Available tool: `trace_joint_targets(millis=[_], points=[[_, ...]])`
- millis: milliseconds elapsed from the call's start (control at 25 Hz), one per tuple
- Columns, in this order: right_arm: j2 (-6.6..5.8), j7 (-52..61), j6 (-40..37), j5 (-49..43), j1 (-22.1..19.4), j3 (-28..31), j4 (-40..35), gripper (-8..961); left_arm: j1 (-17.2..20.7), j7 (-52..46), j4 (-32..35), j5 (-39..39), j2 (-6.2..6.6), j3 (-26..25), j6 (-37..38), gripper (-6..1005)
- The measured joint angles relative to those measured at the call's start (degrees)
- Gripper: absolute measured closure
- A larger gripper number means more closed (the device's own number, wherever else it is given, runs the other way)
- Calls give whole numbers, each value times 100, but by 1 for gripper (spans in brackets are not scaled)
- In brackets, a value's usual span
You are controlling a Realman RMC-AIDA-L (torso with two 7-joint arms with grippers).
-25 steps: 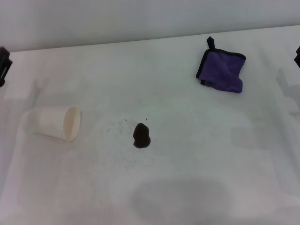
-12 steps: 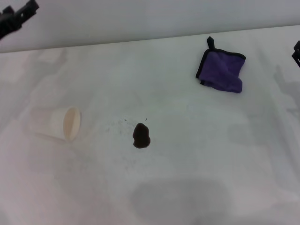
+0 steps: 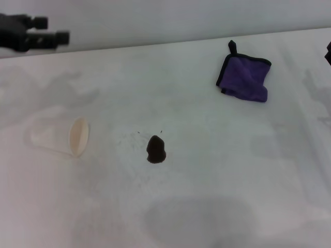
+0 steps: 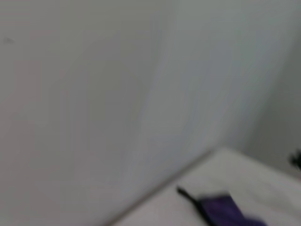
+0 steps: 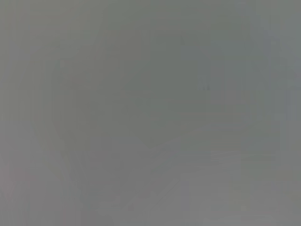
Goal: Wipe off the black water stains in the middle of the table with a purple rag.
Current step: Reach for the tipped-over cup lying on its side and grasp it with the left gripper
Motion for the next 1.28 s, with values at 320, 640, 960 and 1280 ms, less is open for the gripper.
trace_joint_targets(millis=[320, 640, 960, 1280], points=[[-2, 2, -63, 31, 4, 10, 2, 82, 27, -15, 1752, 2571, 91, -20, 1422, 127], [14, 2, -374, 255, 138, 42, 52, 82, -300, 230, 2820, 5210, -732, 49, 1980, 126], [36, 2, -652, 325, 280, 162, 91, 83, -470, 1466, 3015, 5659, -1200, 54, 1856, 127], [44, 2, -793, 331, 356, 370, 238, 83, -567, 1889, 2584, 5857, -1310, 458, 1868, 127]])
